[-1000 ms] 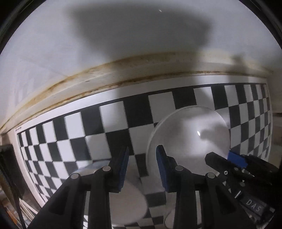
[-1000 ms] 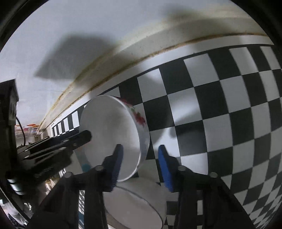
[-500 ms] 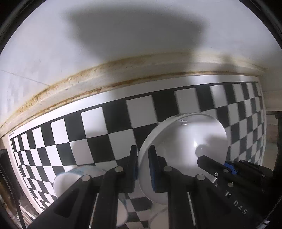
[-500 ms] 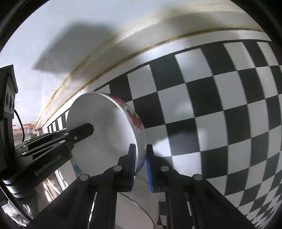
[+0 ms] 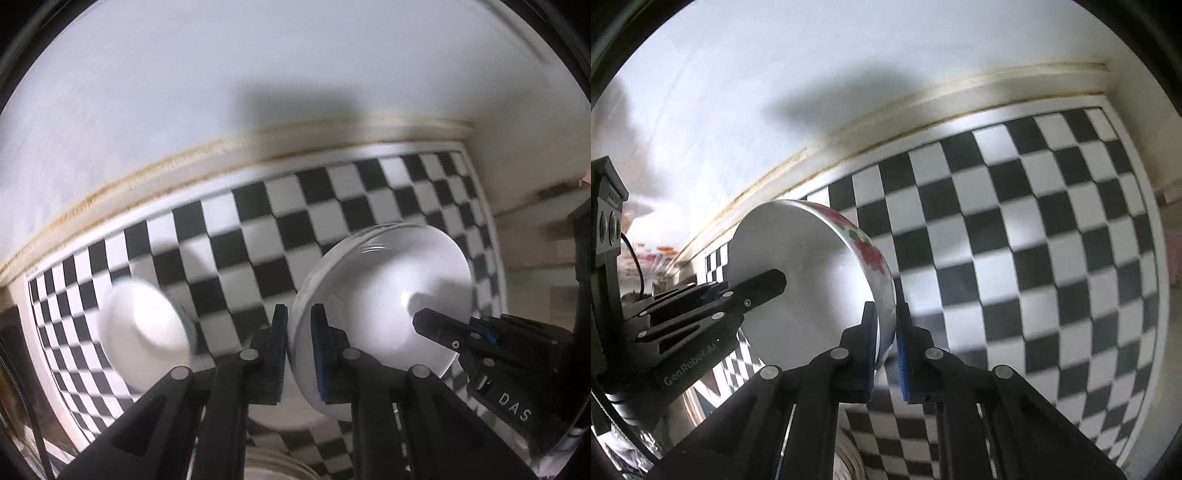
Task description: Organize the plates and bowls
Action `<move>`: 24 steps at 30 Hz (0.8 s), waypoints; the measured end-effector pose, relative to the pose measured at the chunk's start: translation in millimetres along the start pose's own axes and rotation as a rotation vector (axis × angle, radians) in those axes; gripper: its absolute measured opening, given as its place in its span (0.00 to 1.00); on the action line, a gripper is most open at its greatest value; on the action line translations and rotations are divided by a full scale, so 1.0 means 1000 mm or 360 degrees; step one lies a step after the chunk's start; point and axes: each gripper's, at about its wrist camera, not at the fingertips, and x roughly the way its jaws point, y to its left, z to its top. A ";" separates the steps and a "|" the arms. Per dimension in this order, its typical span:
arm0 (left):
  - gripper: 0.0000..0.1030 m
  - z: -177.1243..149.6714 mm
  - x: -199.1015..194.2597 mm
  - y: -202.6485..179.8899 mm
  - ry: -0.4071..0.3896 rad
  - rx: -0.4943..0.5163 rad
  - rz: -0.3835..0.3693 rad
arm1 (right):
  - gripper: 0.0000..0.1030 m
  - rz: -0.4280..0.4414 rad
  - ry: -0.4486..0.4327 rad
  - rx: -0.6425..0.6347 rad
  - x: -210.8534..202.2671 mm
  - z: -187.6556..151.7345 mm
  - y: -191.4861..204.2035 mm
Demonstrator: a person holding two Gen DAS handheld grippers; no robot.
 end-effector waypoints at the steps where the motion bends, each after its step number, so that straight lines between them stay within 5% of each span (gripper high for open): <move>1: 0.10 -0.011 -0.004 -0.005 -0.0004 0.0006 -0.0020 | 0.11 0.0001 0.0004 -0.0012 -0.005 -0.014 -0.002; 13: 0.10 -0.125 0.023 -0.045 0.0126 -0.0025 -0.0057 | 0.11 0.0035 0.0183 -0.0012 0.018 -0.149 -0.031; 24: 0.10 -0.162 0.076 -0.058 0.0266 -0.0115 -0.0058 | 0.10 -0.0084 0.0307 -0.0088 0.059 -0.194 -0.071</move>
